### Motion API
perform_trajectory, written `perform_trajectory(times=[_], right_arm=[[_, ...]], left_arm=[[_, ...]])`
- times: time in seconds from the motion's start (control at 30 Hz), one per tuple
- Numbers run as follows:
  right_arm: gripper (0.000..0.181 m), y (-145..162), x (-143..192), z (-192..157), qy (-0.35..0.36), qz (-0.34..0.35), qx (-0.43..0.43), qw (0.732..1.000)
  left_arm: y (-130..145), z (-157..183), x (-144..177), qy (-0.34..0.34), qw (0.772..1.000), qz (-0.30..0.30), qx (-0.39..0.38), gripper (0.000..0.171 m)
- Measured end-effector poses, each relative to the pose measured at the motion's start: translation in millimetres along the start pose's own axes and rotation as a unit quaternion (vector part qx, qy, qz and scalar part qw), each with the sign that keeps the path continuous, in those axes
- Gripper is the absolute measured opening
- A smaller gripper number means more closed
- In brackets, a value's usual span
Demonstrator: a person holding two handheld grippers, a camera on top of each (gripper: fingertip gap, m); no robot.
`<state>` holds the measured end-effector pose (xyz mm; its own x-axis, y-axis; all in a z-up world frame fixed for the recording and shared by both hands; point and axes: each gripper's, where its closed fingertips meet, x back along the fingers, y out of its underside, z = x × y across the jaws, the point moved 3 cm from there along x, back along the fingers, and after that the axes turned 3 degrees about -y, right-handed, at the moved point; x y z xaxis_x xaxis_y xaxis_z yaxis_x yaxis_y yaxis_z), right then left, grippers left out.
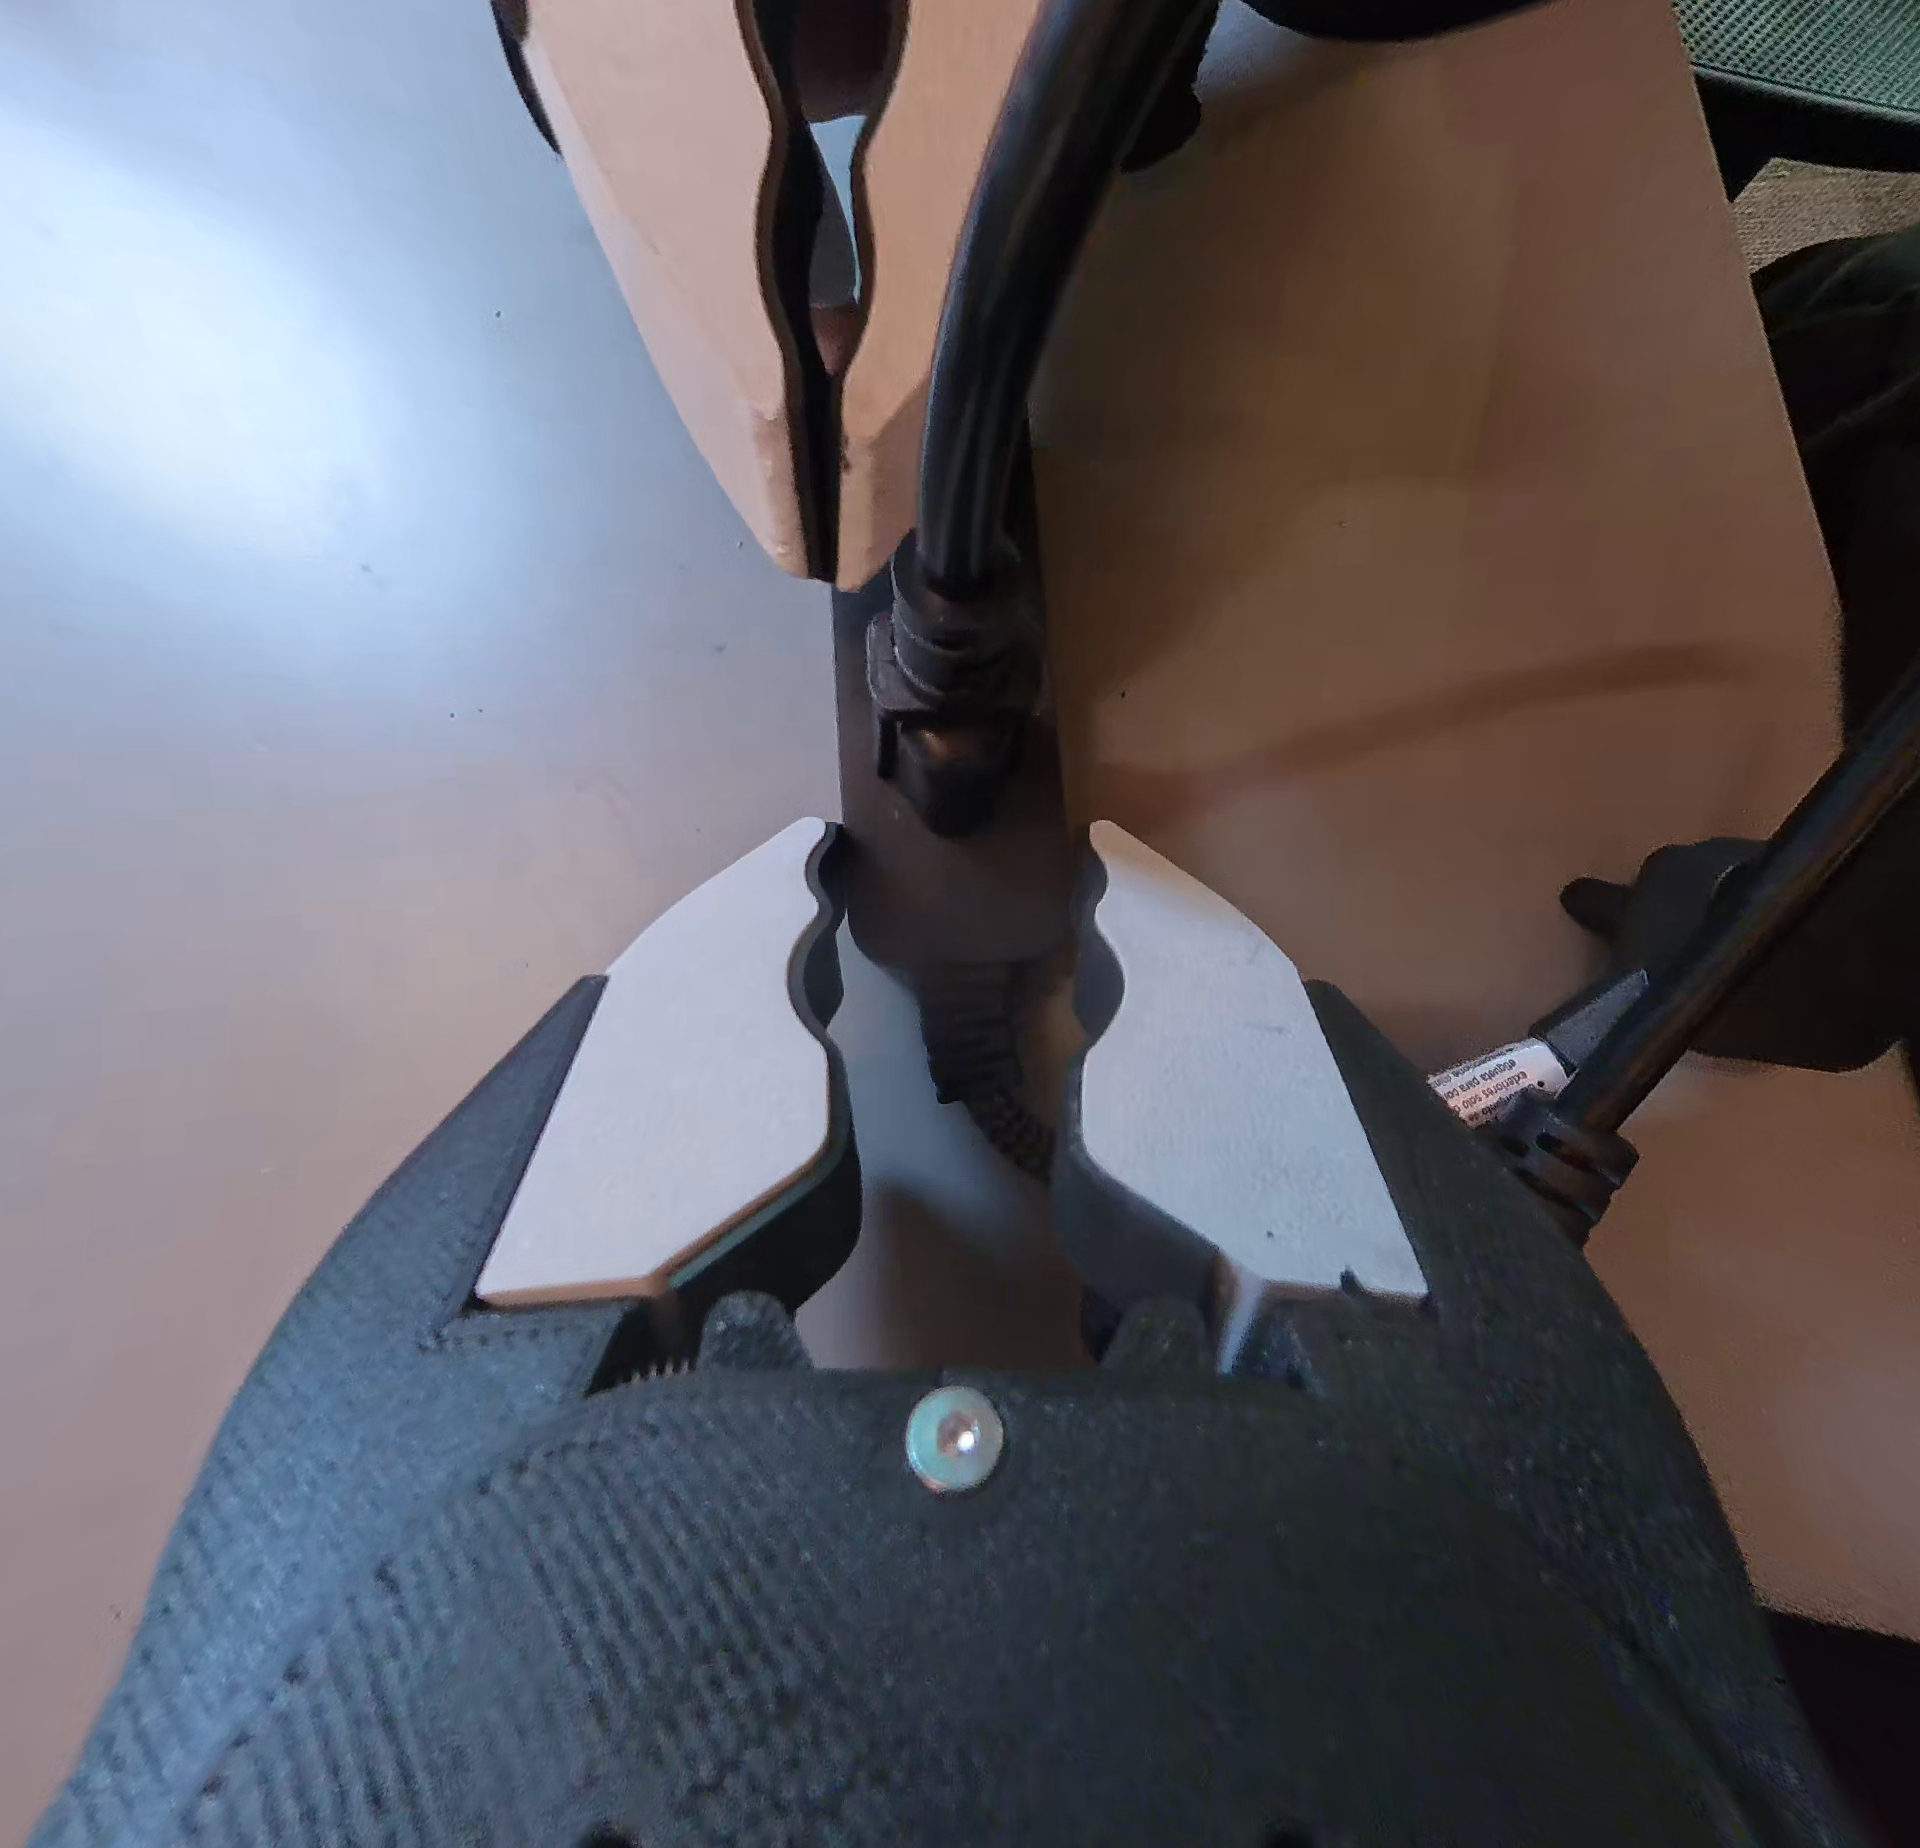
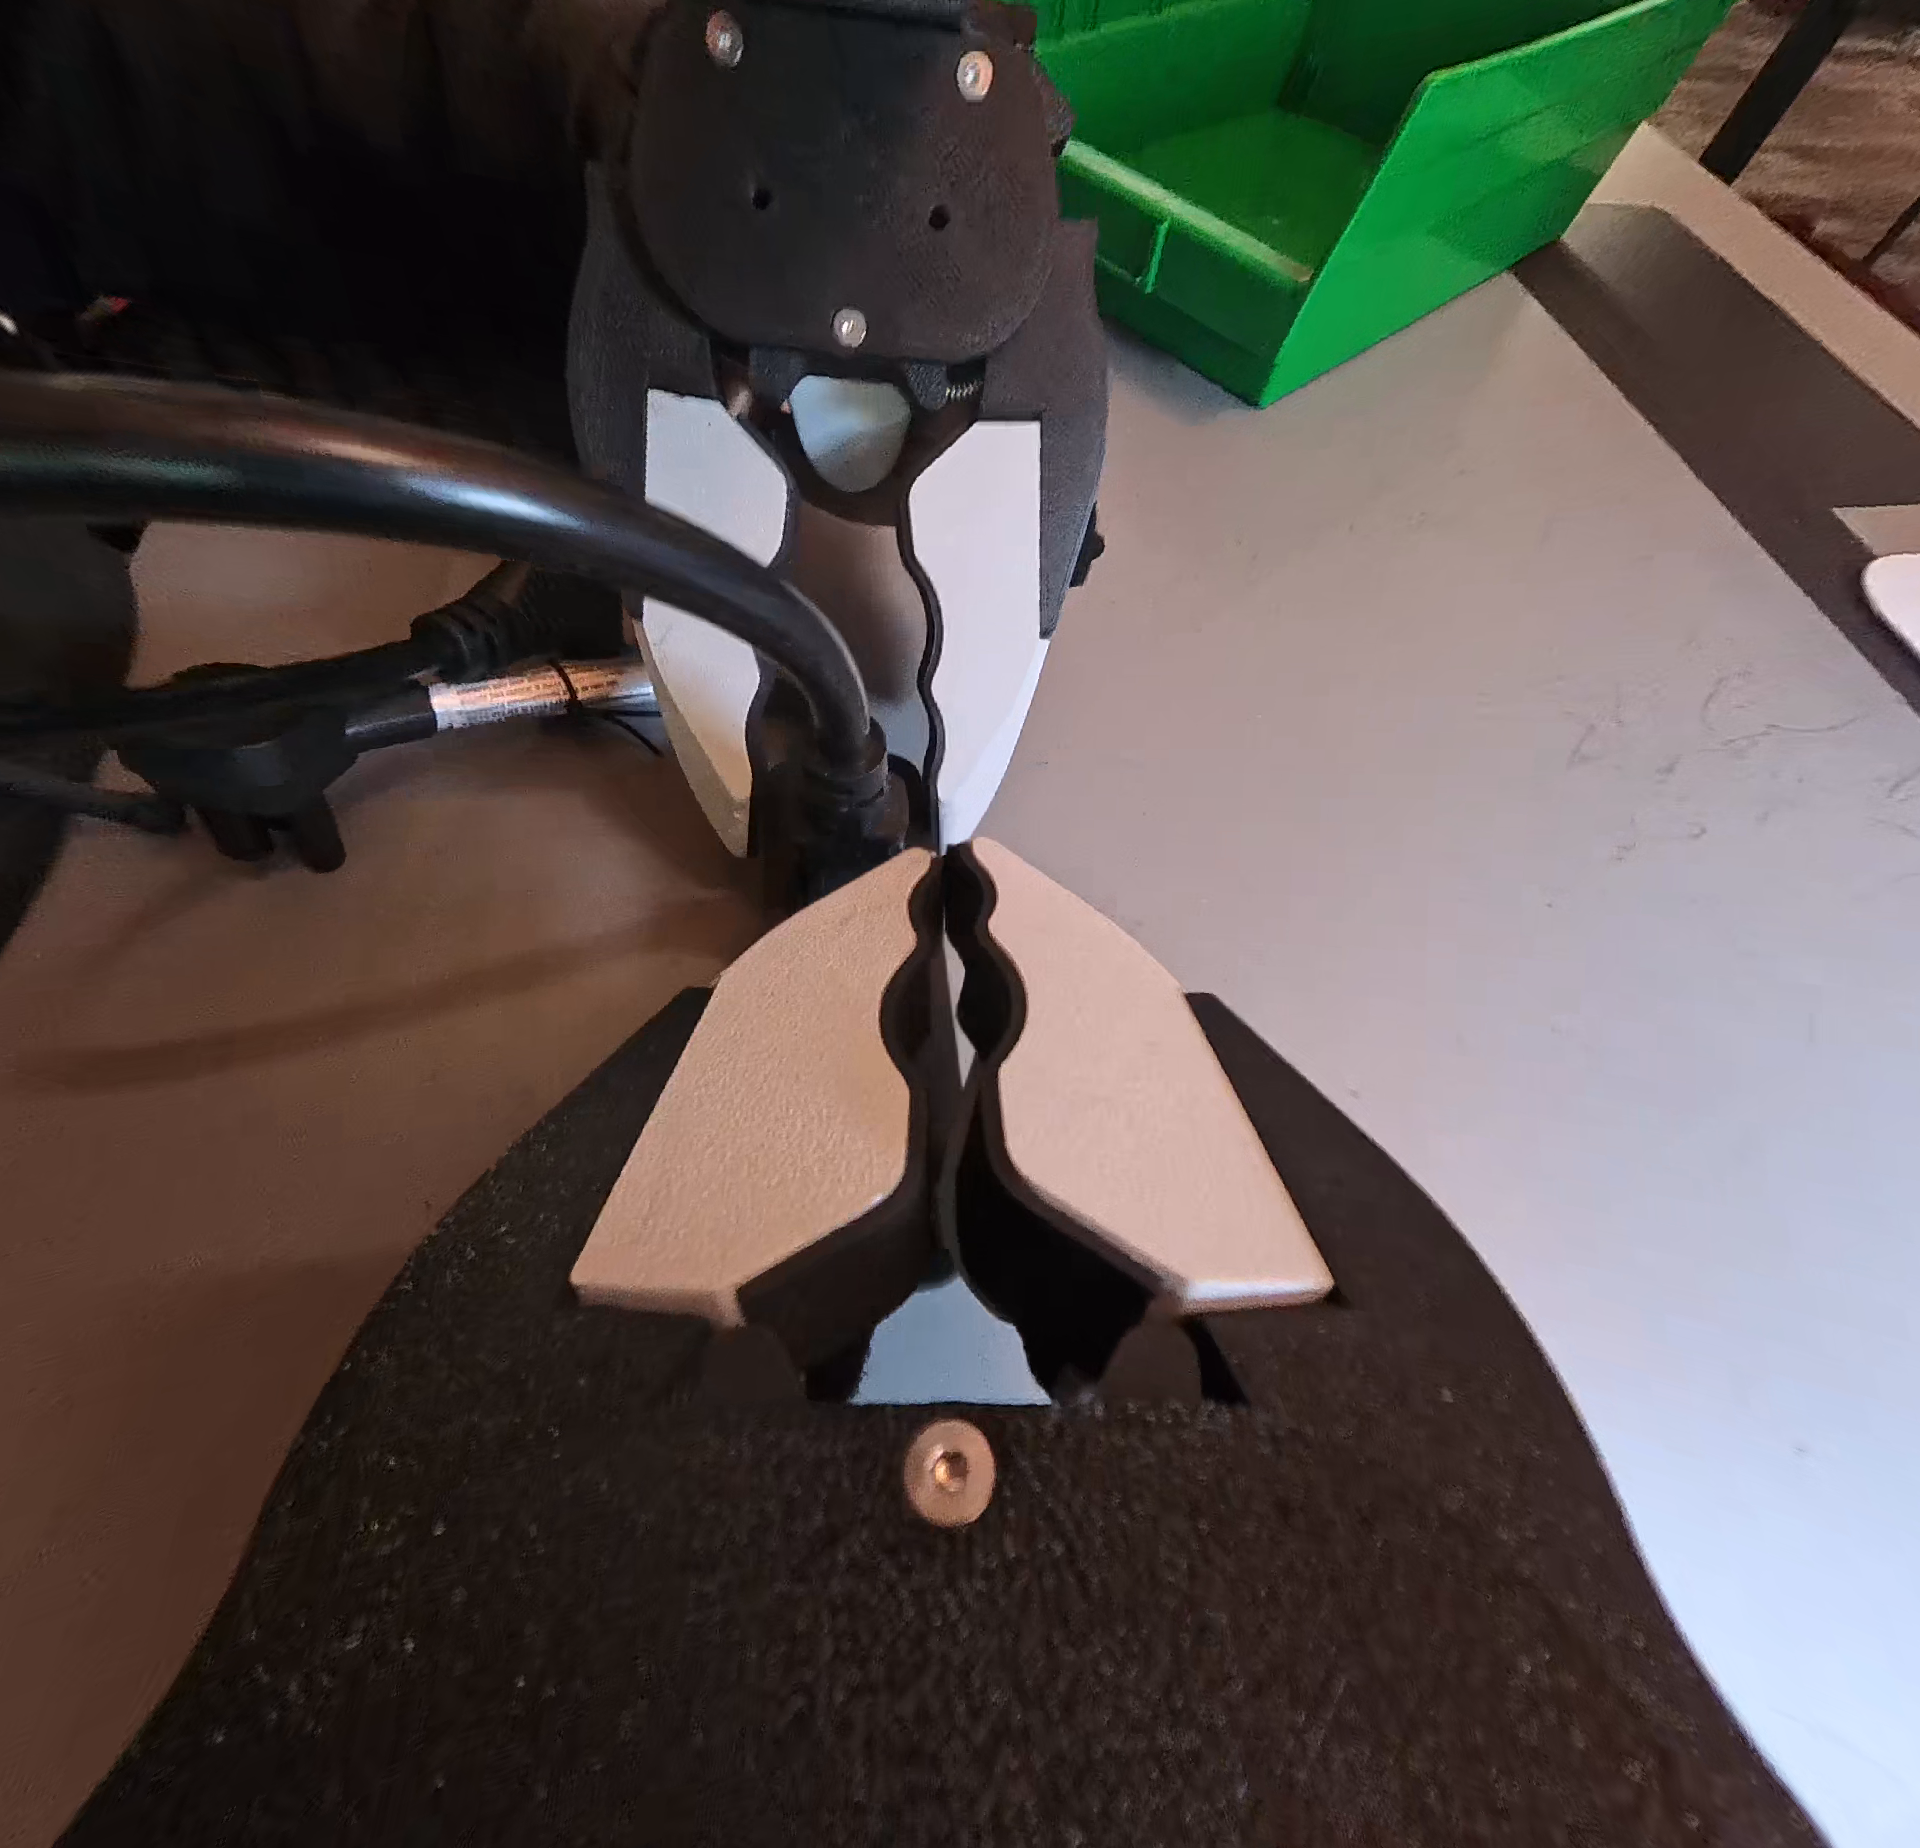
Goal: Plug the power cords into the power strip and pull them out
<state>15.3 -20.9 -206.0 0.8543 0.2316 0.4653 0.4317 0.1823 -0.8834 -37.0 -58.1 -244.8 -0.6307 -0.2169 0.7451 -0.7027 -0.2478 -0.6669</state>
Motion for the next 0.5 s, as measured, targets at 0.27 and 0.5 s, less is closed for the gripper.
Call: perform_trajectory(times=[0.27, 0.5], right_arm=[[0.001, -34, 26, 11, -0.088, 0.188, -0.209, 0.956], [0.002, -36, 43, 24, -0.131, 0.276, -0.293, 0.906]], left_arm=[[-6, -5, -6, -0.017, 1.000, 0.009, 0.020, 0.042], [-8, -10, -9, -0.027, 0.999, 0.031, 0.035, 0.042]])
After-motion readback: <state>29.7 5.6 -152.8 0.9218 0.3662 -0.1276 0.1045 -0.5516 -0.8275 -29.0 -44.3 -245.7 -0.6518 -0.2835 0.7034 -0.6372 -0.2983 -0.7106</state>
